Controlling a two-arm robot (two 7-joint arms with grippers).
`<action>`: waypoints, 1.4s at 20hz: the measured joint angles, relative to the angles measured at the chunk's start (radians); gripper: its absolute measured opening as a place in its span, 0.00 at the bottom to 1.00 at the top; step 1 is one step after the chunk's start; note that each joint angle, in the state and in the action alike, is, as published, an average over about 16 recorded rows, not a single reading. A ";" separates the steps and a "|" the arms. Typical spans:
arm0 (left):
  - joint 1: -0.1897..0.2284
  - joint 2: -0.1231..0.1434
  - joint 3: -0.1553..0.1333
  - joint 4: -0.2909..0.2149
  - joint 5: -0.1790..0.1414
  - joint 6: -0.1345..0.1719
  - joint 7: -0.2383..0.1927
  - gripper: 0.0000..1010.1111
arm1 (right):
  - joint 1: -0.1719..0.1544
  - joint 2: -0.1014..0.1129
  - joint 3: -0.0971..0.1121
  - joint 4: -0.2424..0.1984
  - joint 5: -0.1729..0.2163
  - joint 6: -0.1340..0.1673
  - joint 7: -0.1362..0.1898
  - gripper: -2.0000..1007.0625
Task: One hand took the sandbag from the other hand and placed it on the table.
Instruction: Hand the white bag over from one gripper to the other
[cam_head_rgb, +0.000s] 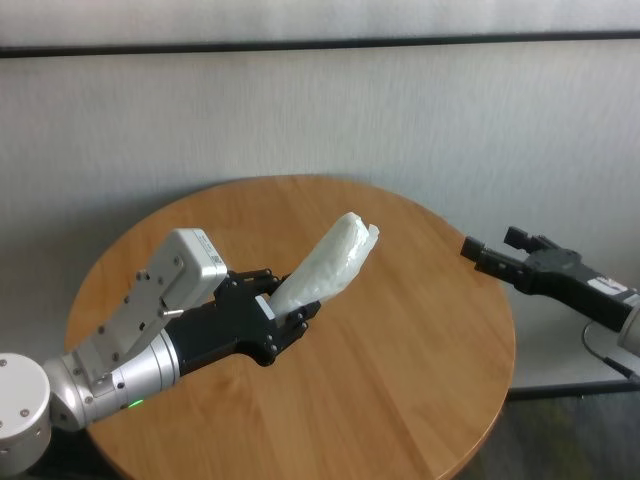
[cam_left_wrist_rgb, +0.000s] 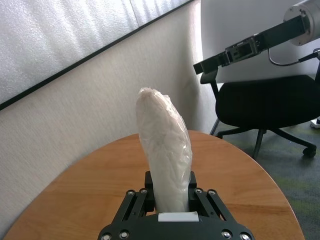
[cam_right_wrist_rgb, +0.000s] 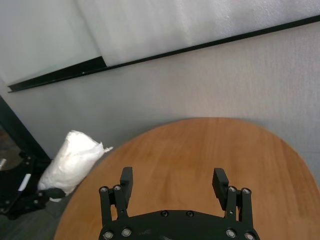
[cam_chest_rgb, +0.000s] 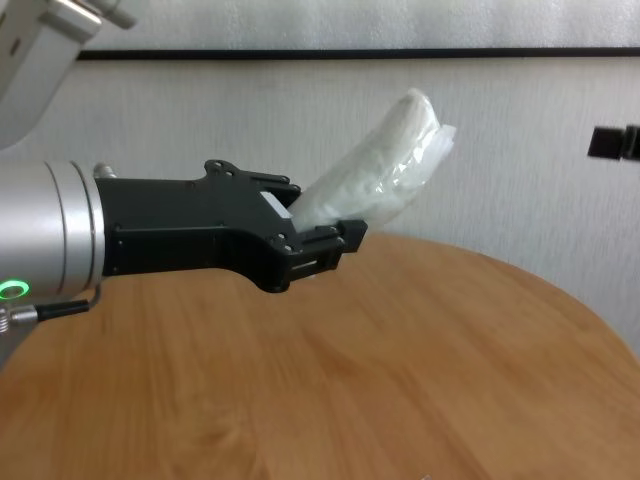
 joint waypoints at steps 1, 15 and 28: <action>0.000 0.000 0.000 0.000 0.000 0.000 0.000 0.37 | 0.004 0.002 -0.002 -0.005 0.011 0.012 0.003 0.99; 0.000 0.000 0.000 0.000 0.000 0.000 0.000 0.37 | 0.062 0.031 -0.068 -0.068 0.102 0.156 -0.010 0.99; 0.000 0.000 0.000 0.000 0.000 0.000 0.000 0.37 | 0.068 0.029 -0.106 -0.151 0.168 0.238 -0.110 0.99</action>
